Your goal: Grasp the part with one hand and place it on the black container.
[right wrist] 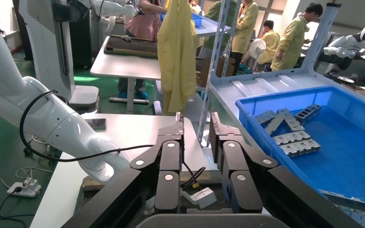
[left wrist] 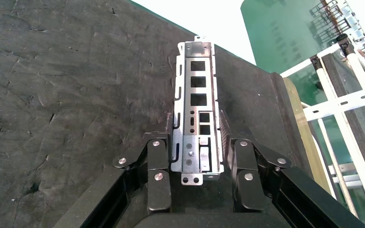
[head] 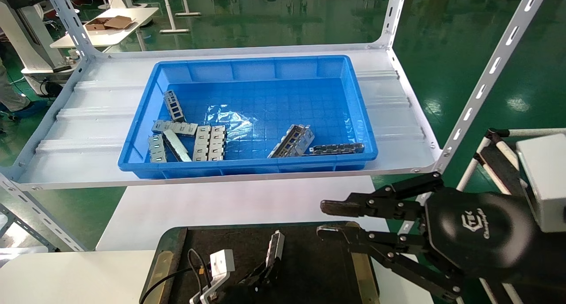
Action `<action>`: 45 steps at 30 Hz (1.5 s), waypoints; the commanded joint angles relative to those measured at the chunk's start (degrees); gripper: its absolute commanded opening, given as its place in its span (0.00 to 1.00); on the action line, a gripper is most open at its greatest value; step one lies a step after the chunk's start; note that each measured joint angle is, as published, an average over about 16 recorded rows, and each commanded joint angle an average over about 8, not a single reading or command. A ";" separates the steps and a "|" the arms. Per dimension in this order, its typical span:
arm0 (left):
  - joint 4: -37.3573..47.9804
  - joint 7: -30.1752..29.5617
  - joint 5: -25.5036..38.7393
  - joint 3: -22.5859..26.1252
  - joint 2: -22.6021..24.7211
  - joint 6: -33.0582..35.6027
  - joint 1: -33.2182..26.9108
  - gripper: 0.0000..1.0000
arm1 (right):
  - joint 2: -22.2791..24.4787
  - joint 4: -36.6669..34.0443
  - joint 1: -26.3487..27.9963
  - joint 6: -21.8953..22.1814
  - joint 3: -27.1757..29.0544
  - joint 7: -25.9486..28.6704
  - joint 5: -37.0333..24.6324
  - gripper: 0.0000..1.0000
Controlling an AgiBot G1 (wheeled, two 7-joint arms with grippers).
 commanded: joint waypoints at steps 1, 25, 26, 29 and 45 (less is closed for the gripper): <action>-0.06 -0.33 -0.12 0.37 -0.04 -0.25 -0.07 1.00 | 0.00 0.00 0.00 0.00 0.00 0.00 0.00 1.00; -7.12 1.23 2.24 3.58 -5.10 3.08 -1.76 1.00 | 0.01 0.00 0.01 0.01 -0.03 -0.02 0.02 1.00; -7.67 1.48 2.48 3.77 -5.84 4.04 -1.94 1.00 | 0.01 0.00 0.01 0.01 -0.04 -0.02 0.02 1.00; -9.35 2.37 3.12 4.12 -8.16 7.22 -2.55 1.00 | 0.02 0.00 0.01 0.02 -0.04 -0.02 0.03 1.00; -13.44 15.50 1.81 -0.34 -19.47 29.44 -3.66 1.00 | 0.02 0.00 0.01 0.02 -0.06 -0.03 0.04 1.00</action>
